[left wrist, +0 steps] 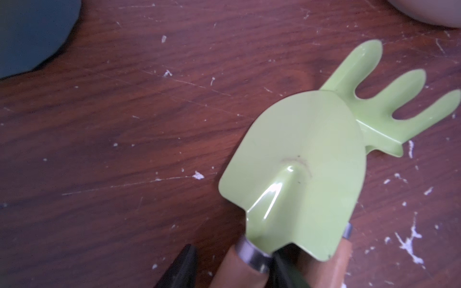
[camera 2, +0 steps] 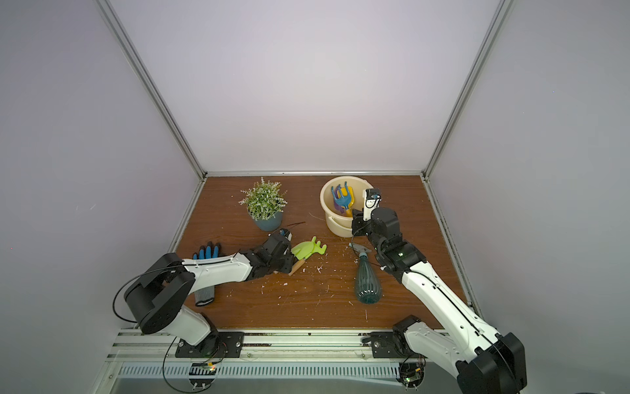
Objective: Organize the gardening tools
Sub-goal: Pick up the gardening tool from the center of the board.
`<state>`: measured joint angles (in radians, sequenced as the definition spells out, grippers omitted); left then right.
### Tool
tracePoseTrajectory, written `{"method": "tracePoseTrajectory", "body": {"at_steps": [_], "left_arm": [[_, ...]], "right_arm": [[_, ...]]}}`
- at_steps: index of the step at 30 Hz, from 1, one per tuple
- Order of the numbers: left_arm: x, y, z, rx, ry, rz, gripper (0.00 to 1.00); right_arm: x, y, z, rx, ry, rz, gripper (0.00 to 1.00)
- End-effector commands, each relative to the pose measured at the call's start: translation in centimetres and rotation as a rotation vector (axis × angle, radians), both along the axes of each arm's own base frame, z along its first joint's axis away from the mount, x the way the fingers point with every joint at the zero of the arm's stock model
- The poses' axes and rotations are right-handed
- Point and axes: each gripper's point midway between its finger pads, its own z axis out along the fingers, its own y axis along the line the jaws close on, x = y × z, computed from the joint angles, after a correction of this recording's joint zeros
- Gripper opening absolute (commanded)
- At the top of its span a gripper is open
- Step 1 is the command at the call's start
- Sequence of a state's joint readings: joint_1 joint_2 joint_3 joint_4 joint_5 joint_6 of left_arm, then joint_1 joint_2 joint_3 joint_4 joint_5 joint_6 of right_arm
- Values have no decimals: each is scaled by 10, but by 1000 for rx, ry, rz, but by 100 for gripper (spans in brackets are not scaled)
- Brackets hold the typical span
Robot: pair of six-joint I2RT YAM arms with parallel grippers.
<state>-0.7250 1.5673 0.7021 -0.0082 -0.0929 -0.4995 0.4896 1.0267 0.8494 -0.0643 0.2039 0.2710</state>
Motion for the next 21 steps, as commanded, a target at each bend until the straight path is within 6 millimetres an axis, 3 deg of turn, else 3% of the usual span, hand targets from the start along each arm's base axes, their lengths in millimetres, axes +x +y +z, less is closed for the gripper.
{"method": "tracePoseTrajectory", "body": {"at_steps": [1,10,15,21], "left_arm": [[-9,11,-12,50,51,-5,51],[-7,12,-2,39,31,2,51],[-8,17,2,47,20,15,59],[-13,22,3,45,25,30,58]], "right_arm": [[-1,2,16,42,-48,1,39],[-1,6,10,53,-31,11,39],[-2,8,8,53,-25,17,39],[-2,9,5,56,-19,18,39]]}}
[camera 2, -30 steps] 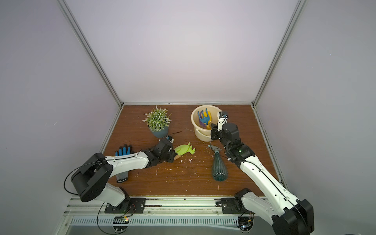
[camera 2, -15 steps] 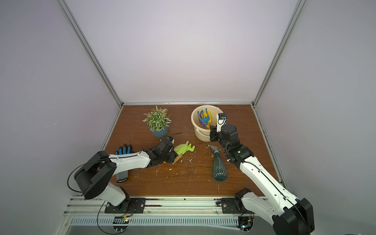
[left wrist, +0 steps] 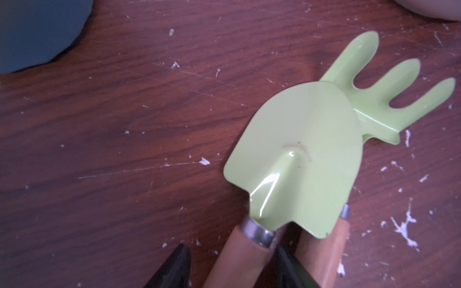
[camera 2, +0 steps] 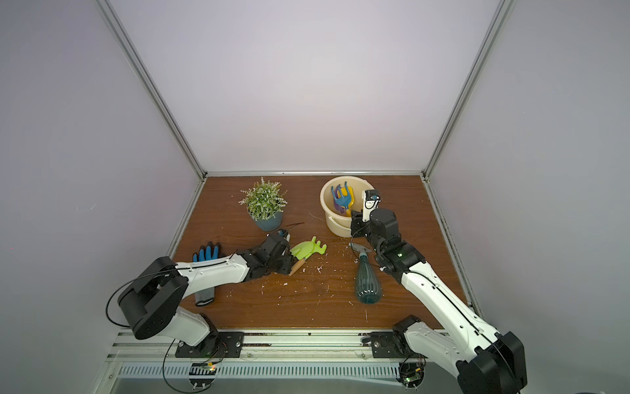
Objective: Organize the gardening tools
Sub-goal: Pick up the gardening tool from the center of the board.
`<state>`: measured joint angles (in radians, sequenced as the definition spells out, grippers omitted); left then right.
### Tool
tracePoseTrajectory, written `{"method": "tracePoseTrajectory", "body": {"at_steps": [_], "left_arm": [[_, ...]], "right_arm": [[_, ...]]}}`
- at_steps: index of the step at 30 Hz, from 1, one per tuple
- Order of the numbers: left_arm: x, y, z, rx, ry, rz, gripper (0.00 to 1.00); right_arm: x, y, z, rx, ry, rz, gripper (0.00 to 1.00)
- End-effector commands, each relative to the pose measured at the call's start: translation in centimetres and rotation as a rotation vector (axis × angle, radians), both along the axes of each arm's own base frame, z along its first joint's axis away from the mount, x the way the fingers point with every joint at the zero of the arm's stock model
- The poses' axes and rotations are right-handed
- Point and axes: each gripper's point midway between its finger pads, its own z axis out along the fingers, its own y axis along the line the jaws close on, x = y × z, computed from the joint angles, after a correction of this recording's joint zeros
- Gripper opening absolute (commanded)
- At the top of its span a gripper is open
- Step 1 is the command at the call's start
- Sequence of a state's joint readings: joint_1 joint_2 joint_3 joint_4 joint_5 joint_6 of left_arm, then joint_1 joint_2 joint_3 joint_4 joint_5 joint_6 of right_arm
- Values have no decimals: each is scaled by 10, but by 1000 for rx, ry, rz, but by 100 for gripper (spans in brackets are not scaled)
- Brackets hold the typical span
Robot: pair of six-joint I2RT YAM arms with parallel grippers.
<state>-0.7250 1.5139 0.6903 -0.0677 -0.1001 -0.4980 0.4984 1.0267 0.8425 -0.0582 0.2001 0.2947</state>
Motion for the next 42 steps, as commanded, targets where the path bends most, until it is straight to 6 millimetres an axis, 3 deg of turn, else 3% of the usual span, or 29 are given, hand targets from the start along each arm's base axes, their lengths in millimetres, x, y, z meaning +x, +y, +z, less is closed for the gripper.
{"method": "tracePoseTrajectory", "body": {"at_steps": [1,13,22,26,33,37,42], "left_arm": [[-6,14,-2,27,15,30,58],[-18,9,-18,4,75,8,48],[-9,0,-7,23,41,-28,38],[-2,-2,10,30,6,-35,28],[12,-16,57,-35,-87,-59,18],[18,-27,88,-98,-142,-85,15],[19,-46,134,-217,-245,-133,13]], "right_arm": [[-1,5,6,33,-23,14,39],[-1,9,-1,45,-8,23,39],[-2,8,-3,47,-1,20,39],[-3,8,-3,52,0,21,39],[-4,18,-4,85,17,66,40],[-7,32,-3,137,23,128,51],[-12,57,5,249,27,247,56]]}}
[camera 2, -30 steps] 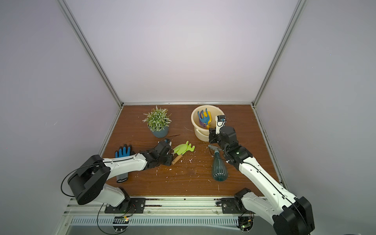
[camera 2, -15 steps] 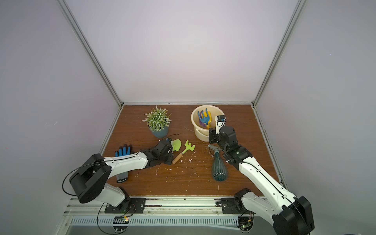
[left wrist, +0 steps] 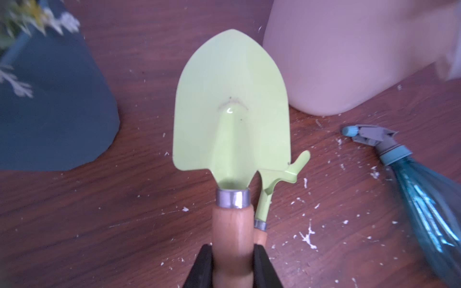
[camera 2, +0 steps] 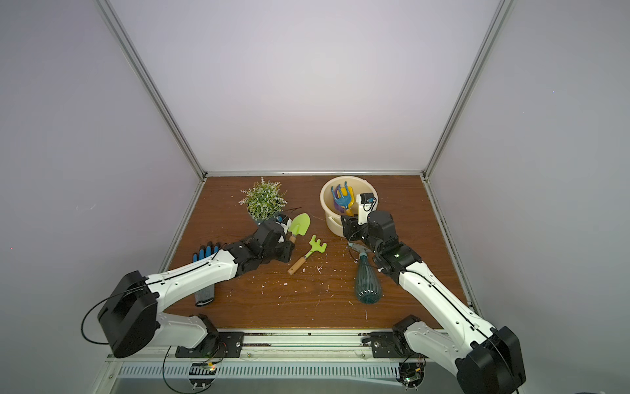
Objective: Organize the gardening tools
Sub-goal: Pick up the gardening tool from the center of the board.
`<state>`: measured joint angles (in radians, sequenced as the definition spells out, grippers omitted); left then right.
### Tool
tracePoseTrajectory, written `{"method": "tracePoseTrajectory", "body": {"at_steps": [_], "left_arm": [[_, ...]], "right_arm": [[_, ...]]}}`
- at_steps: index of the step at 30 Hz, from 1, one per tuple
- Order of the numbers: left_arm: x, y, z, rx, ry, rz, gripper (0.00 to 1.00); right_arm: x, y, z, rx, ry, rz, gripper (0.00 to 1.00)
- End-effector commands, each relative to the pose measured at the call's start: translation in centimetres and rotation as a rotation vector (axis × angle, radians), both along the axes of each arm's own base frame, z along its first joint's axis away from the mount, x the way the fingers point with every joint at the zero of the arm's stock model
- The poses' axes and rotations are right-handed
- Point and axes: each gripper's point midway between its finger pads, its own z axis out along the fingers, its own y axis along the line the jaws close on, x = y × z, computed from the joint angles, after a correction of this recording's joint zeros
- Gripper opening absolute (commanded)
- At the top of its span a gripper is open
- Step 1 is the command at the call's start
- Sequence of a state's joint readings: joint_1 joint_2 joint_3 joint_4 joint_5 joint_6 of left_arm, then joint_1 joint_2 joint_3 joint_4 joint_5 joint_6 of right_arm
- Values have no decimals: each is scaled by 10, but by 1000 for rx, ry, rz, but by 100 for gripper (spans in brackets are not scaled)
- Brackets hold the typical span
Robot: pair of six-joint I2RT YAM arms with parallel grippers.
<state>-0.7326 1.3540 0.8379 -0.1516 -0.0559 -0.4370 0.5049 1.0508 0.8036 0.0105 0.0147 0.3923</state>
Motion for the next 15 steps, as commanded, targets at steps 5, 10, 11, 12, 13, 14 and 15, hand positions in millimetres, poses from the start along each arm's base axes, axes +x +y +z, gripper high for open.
{"method": "tracePoseTrajectory", "body": {"at_steps": [5,10,11,12,13,14,15], "left_arm": [[-5,-41,81,-189,-204,-115,14],[-5,-63,109,-268,-252,-162,14],[-6,-66,115,-287,-262,-172,14],[-6,-69,119,-307,-270,-181,14],[-7,-73,123,-325,-278,-195,14],[-8,-75,128,-338,-286,-204,15],[-8,-78,130,-344,-288,-211,15]], "right_arm": [[-9,51,32,235,-26,235,57],[-13,71,45,339,-15,335,57],[-13,73,46,350,-14,349,57],[-14,76,47,361,-13,364,57],[-15,77,49,372,-13,373,57],[-15,78,50,383,-13,379,57],[-16,80,53,398,-16,387,57]]}}
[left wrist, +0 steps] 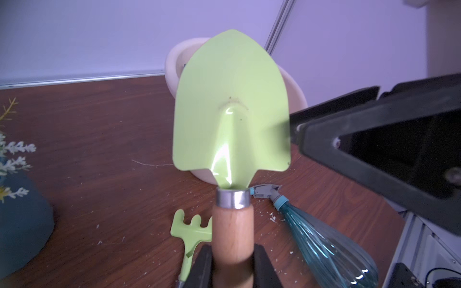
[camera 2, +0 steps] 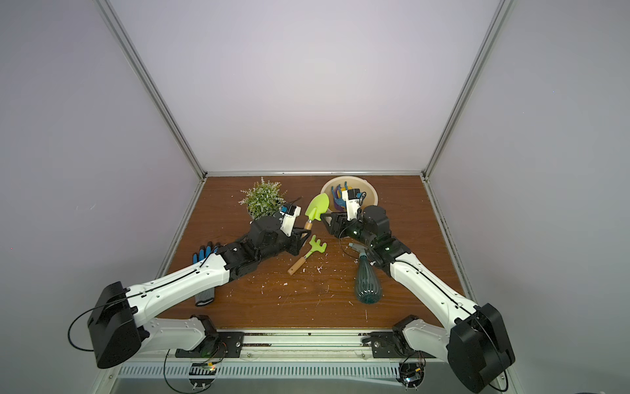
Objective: Organize the gardening tools
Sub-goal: Pick up the gardening tool from the center of the board, then place the gardening tool in the container.
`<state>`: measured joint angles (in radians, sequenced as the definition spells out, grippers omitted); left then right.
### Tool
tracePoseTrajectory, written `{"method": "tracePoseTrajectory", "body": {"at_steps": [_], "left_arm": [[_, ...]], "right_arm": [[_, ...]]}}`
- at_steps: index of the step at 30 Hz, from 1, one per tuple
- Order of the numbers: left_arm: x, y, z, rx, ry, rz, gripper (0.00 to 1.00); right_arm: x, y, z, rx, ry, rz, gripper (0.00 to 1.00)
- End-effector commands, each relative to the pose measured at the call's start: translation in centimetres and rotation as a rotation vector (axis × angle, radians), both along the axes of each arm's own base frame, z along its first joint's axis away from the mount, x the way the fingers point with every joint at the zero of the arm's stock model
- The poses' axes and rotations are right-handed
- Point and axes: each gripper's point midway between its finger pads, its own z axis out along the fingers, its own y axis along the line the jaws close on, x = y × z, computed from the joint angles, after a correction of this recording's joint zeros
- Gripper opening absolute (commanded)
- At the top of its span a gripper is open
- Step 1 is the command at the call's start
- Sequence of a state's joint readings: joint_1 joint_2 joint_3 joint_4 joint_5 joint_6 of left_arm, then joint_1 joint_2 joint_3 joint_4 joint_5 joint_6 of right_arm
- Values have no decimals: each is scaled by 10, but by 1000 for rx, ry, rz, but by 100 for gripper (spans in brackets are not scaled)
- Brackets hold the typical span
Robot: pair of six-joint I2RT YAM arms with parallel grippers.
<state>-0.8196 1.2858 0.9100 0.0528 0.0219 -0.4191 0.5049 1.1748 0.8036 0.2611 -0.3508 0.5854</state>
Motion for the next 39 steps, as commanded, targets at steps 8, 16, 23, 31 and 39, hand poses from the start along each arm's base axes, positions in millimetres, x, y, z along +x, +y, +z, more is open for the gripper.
{"method": "tracePoseTrajectory", "body": {"at_steps": [8,16,23,31,39], "left_arm": [[-6,-34,37,-102,-75,-100,15],[-10,-40,40,-109,-86,-120,15],[-10,-42,39,-97,-94,-123,18],[-6,-38,38,-90,-99,-95,43],[-4,-22,28,-53,-81,-32,65]], "right_arm": [[-13,24,49,190,-72,146,50],[-9,28,48,188,-64,160,26],[-1,29,47,171,-69,137,5],[13,23,58,106,-127,72,0],[49,-5,88,-59,-257,-124,0]]}}
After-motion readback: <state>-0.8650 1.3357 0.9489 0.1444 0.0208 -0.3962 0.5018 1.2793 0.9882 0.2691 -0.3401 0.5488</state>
